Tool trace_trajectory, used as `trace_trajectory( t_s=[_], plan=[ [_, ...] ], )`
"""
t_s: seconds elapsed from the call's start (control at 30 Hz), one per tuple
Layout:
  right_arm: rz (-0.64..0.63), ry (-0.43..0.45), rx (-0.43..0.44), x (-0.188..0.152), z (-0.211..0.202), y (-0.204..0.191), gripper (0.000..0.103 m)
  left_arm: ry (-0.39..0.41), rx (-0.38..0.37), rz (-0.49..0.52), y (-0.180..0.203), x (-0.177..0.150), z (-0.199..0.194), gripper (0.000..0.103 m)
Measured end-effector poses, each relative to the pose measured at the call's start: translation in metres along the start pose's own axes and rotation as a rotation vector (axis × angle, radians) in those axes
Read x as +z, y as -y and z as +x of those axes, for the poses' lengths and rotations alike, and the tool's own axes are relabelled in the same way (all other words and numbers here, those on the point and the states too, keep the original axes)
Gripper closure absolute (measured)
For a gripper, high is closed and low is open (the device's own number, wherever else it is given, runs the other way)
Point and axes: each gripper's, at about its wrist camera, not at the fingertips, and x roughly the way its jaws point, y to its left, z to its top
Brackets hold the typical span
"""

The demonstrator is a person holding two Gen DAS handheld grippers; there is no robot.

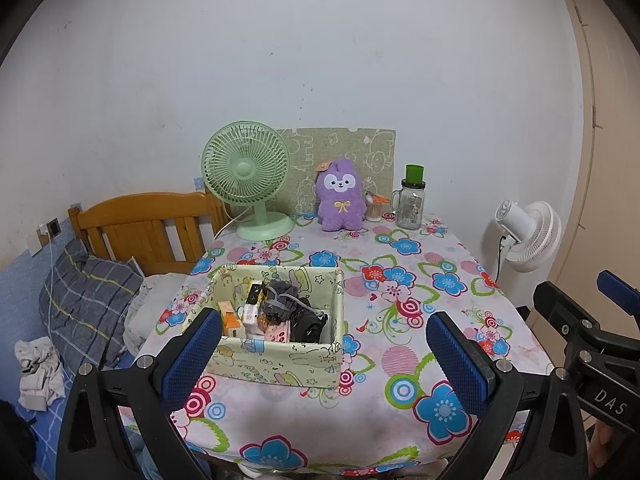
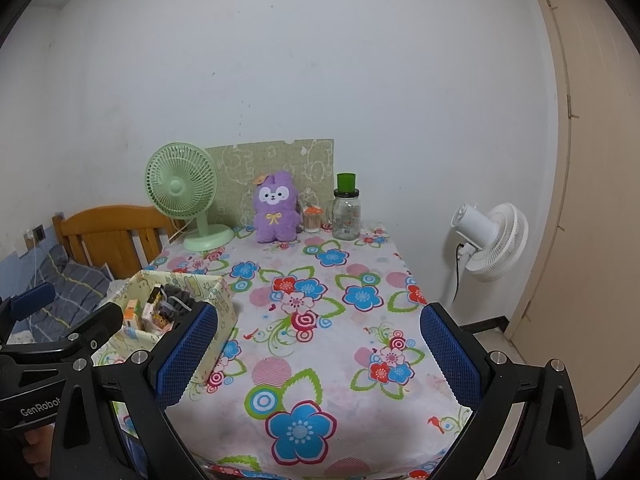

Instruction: Organize soft objects

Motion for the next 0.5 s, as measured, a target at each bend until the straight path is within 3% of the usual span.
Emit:
trace_trajectory(
  t_s=[0.5],
  plan=[
    [0.006,-0.004,-0.014,-0.0006,0.002,0.0006,0.001,0.009,-0.007,0.005,0.0033,0.0017,-0.0001,0.0]
  ],
)
